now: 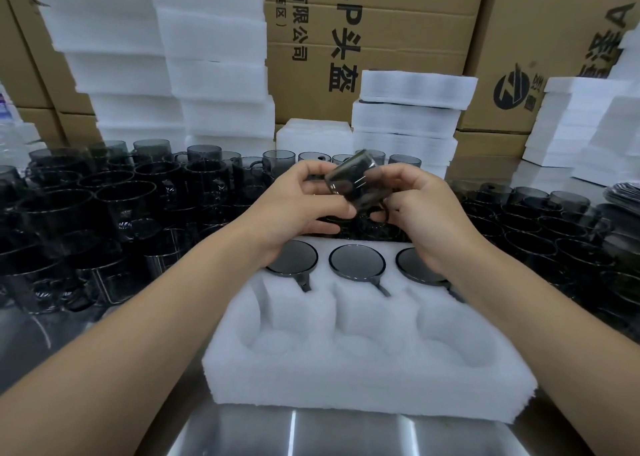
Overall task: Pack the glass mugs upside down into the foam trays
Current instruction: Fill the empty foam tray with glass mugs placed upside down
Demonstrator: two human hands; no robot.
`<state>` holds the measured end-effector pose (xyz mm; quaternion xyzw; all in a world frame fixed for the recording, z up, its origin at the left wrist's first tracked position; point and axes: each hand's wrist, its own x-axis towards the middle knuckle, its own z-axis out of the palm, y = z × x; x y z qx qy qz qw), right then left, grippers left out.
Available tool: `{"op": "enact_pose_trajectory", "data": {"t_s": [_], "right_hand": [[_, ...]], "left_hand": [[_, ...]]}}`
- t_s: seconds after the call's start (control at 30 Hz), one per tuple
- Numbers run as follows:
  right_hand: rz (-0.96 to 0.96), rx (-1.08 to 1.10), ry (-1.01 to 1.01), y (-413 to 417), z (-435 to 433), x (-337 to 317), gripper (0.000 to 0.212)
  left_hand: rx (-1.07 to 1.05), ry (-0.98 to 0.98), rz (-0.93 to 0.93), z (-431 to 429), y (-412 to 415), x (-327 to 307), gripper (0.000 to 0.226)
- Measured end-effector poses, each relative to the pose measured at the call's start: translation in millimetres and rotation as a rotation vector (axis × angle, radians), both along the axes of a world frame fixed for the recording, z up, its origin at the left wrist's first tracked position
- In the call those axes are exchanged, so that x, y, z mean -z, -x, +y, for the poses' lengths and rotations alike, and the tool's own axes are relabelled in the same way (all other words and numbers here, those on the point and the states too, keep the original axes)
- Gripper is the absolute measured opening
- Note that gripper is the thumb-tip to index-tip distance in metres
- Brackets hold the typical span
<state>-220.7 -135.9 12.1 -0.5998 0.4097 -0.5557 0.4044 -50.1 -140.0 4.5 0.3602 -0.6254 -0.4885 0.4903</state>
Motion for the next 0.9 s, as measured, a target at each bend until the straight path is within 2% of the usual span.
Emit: {"op": "enact_pose_trajectory", "data": {"t_s": [0.17, 0.33, 0.43, 0.5, 0.63, 0.7, 0.73, 0.83, 0.9], "right_hand": [[0.031, 0.083, 0.027, -3, 5, -4, 0.039], [0.261, 0.169, 0.372, -5, 19, -5, 0.009], [0.459, 0.192, 0.465, -6, 24, -7, 0.013], [0.456, 0.188, 0.450, -5, 27, -12, 0.012], [0.377, 0.034, 0.466, -3, 40, -24, 0.013], [0.361, -0.122, 0.471, -5, 49, -27, 0.008], [0.361, -0.214, 0.469, -7, 53, -27, 0.005], [0.448, -0.407, 0.491, -14, 64, -23, 0.003], [0.597, -0.440, 0.563, -18, 68, -18, 0.005]], "left_hand": [[-0.061, -0.010, 0.008, 1, 1, 0, 0.059], [-0.066, 0.052, -0.089, 5, 3, -2, 0.058], [-0.068, 0.123, -0.206, 9, 4, -3, 0.062], [-0.078, 0.159, -0.277, 11, 2, -8, 0.068], [0.059, 0.094, -0.259, 12, -24, -35, 0.070], [0.181, 0.067, -0.260, 14, -48, -46, 0.069], [0.248, 0.064, -0.285, 15, -60, -49, 0.076], [0.384, 0.043, -0.492, 17, -88, -48, 0.102], [0.332, 0.093, -0.720, 17, -97, -46, 0.106]]}}
